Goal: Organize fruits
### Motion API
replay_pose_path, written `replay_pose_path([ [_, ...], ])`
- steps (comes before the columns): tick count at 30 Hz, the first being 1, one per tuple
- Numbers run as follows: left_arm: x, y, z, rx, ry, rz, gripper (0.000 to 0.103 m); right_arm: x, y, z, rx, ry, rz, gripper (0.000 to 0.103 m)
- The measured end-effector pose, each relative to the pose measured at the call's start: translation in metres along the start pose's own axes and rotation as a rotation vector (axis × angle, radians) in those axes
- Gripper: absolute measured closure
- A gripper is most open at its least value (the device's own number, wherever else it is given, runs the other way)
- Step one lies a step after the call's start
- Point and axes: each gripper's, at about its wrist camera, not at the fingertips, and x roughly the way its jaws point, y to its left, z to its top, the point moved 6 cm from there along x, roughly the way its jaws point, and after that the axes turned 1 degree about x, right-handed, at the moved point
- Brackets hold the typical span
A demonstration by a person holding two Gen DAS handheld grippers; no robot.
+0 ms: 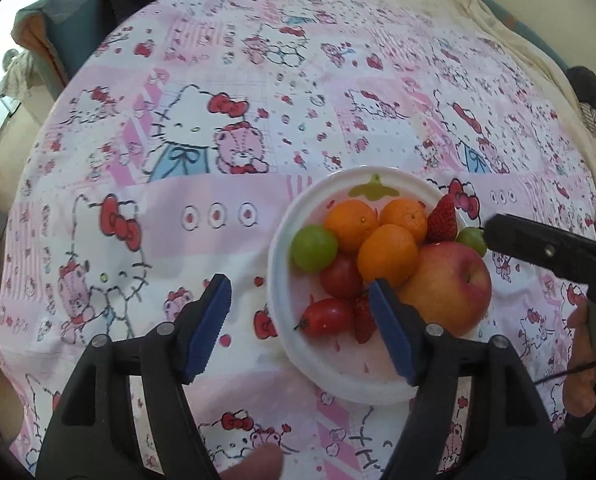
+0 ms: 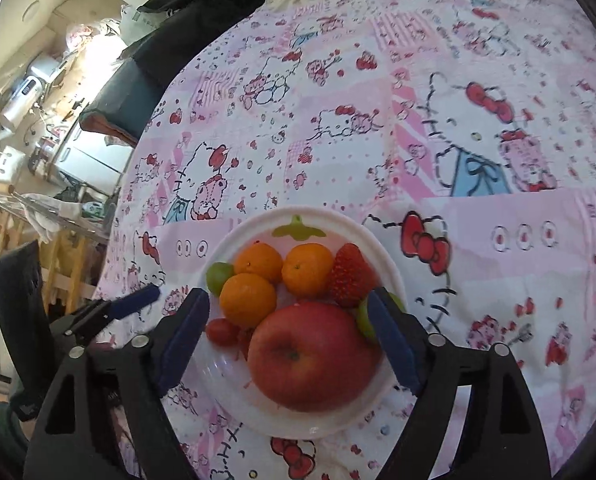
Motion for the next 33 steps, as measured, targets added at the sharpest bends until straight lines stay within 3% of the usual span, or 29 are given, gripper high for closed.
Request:
replay_pose_path([
  [2,-0.007,0.003,-0.003,-0.014,-0.013,0.002,0.009,-0.009,0.002,-0.005,-0.002,-0.016,-0.013,0.014],
  [4,-0.016,0.005,-0.006,-0.026,-0.033,0.006,0.006,-0.019,0.000,-0.011,0.012,-0.039,-0.028,0.012],
  [13,-0.061,0.005,-0.014,-0.010,-0.113,0.015,0.006,-0.090,0.021,-0.040,0.008,-0.218,-0.095,0.006],
  [17,-0.092,0.005,-0.017,-0.008,-0.182,0.009,0.005,-0.111,0.033,-0.053,-0.002,-0.256,-0.144,0.005],
  [23,-0.129,0.001,-0.042,0.014,-0.236,0.012,0.005,-0.141,0.054,-0.087,-0.044,-0.344,-0.230,0.000],
  [28,-0.137,0.002,-0.066,-0.002,-0.235,-0.013,0.005,-0.155,0.063,-0.114,-0.054,-0.393,-0.259,0.000],
  [33,-0.145,0.005,-0.082,-0.011,-0.276,0.018,0.005,-0.161,0.061,-0.128,-0.038,-0.447,-0.266,0.000],
])
